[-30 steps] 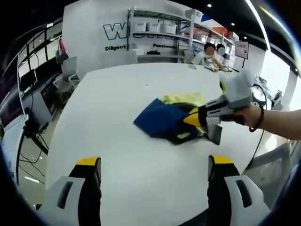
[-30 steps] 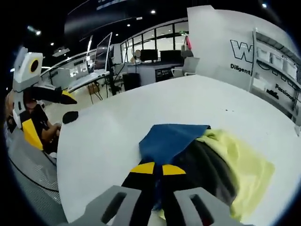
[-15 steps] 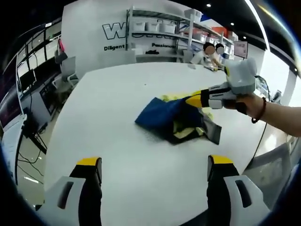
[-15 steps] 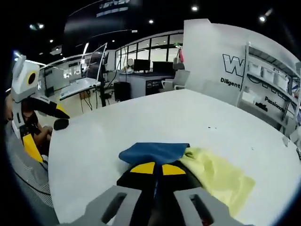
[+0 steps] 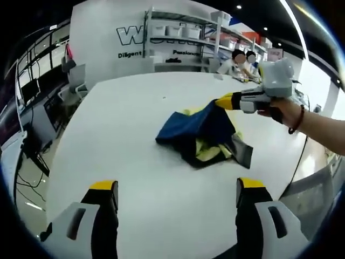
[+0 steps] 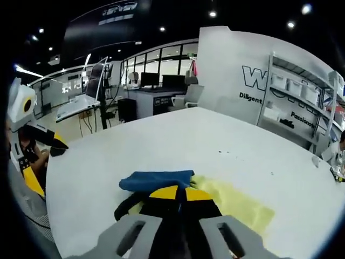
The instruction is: Fold the garment on the visible template until the final outline fits inside the template.
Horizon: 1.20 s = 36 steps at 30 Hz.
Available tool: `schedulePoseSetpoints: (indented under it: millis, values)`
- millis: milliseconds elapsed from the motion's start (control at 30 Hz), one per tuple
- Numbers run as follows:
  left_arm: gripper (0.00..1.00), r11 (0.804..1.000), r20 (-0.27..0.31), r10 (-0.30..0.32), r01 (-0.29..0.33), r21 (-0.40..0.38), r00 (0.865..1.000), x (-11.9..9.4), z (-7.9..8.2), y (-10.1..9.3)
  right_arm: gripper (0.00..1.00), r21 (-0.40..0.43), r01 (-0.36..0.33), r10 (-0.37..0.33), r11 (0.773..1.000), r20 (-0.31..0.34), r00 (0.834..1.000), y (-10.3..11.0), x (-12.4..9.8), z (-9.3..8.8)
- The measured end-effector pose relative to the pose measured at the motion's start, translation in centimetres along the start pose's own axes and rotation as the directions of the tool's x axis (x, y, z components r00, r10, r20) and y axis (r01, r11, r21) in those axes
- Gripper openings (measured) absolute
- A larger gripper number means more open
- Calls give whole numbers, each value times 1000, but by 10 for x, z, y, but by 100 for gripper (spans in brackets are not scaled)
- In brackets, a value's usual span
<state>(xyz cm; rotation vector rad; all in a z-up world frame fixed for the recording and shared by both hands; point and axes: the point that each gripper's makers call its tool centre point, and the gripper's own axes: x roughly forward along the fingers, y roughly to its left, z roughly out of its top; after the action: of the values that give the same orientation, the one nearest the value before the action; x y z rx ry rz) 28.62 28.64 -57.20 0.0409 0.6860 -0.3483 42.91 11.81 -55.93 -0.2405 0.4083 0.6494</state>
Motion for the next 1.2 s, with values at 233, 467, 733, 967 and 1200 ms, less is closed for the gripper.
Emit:
schedulePoseSetpoints:
  millis: [233, 467, 733, 967, 1200]
  values:
    - [81, 1000, 58, -10, 12, -24, 998, 9, 14, -3, 0, 50, 65, -65, 997, 11, 998, -29, -7, 3]
    - [81, 1000, 49, -23, 24, -15, 999, 19, 15, -7, 0, 72, 122, -123, 990, 2, 992, -50, -12, -1]
    - [78, 999, 23, -34, 34, -2, 999, 32, 15, -12, 0, 87, 173, -173, 981, -9, 985, -70, -19, -6]
    - [77, 998, 36, -57, 58, -13, 998, 45, 22, -18, 0, 106, 209, -208, 972, -27, 978, -90, -24, -12]
    - [75, 996, 12, -89, 88, 17, 996, 66, 23, -25, 0, 88, 221, -218, 971, -43, 975, -101, -27, -19]
